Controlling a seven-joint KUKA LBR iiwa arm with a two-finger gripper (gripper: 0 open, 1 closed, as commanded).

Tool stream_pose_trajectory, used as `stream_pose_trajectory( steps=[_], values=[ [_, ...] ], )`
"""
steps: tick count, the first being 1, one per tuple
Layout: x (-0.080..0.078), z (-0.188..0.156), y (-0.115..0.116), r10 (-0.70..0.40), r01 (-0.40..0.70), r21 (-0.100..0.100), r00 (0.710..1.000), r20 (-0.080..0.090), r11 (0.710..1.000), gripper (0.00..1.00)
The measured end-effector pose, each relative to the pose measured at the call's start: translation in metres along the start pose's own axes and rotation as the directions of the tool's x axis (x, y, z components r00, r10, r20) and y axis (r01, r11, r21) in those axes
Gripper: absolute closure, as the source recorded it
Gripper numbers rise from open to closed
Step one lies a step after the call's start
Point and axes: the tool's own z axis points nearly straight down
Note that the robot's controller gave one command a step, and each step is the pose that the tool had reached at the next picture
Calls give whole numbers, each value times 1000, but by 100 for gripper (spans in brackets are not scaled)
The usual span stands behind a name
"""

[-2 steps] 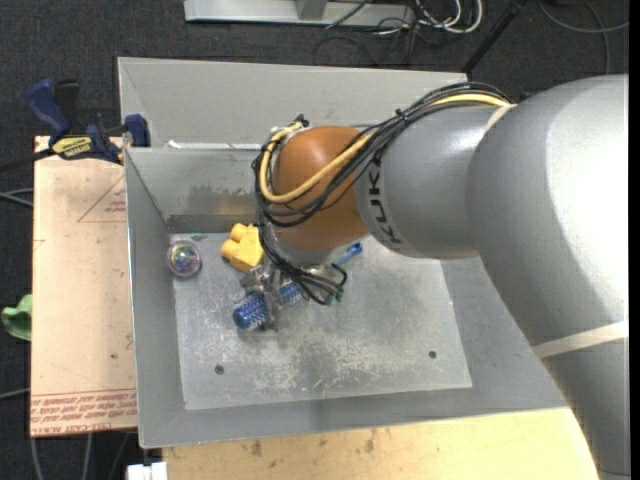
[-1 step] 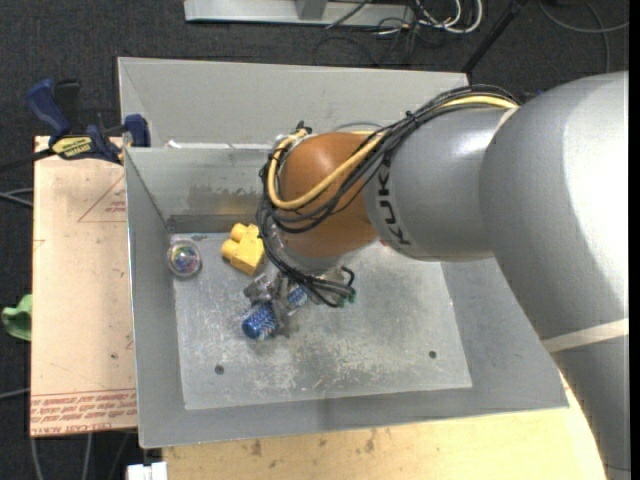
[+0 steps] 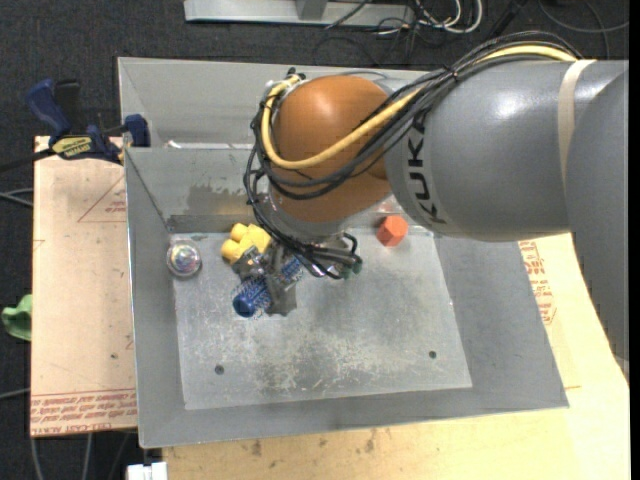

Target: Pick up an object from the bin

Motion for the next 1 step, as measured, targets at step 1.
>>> stream_pose_trajectory(
  steps=[1],
  values=[
    [-3,-45,-1,26,-26,1,1000,-2,1000,100]
  ],
)
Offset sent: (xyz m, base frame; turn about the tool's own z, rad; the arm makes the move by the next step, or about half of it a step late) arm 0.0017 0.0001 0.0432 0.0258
